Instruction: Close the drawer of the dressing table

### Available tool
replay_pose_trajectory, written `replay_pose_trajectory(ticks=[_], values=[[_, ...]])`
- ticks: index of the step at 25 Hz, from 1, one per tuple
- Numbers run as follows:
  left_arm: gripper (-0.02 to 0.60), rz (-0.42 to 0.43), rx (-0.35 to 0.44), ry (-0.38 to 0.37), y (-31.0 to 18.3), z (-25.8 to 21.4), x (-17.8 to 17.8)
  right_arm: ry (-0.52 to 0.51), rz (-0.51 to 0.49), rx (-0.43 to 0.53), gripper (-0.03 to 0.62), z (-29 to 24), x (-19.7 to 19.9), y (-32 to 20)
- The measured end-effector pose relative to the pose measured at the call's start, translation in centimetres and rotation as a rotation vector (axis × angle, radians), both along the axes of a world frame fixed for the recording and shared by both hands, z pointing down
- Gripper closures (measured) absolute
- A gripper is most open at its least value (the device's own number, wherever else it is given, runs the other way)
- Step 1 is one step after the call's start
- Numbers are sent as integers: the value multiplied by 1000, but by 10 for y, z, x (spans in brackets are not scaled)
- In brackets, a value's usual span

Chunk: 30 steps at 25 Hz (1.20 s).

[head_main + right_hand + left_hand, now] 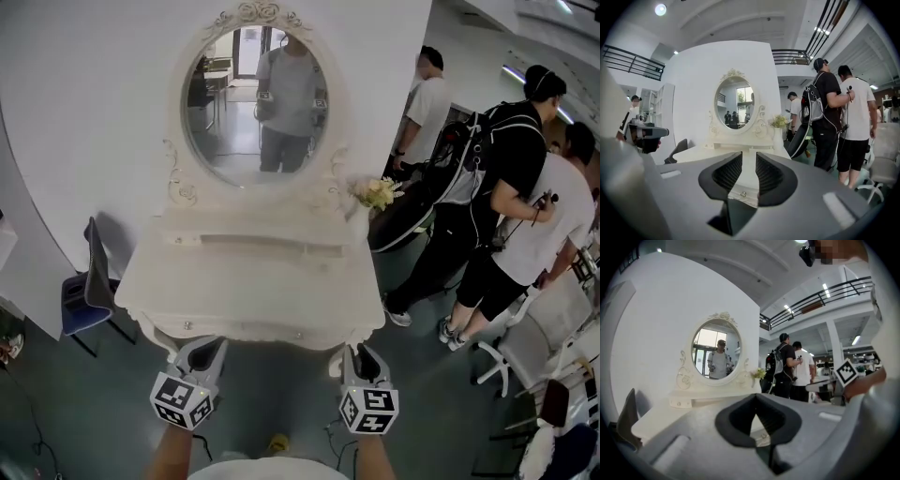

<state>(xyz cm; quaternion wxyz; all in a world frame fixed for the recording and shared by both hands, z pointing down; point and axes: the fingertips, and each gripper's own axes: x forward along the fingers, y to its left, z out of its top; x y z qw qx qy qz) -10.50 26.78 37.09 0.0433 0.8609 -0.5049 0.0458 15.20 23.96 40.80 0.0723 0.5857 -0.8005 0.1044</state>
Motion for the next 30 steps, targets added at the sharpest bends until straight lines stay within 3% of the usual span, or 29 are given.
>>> replay_pose_trajectory(ticks=[16,23,30], values=[[583,22,-38,8,-158,12,4,-24,30,-50,517,23,3,-149],[583,74,-86,20,-254,26,-1,-28,70,-112,517,42,-9,-231],[583,111,-167,35,-320,58,-12,-19,93,-197,517,78,-30,-291]])
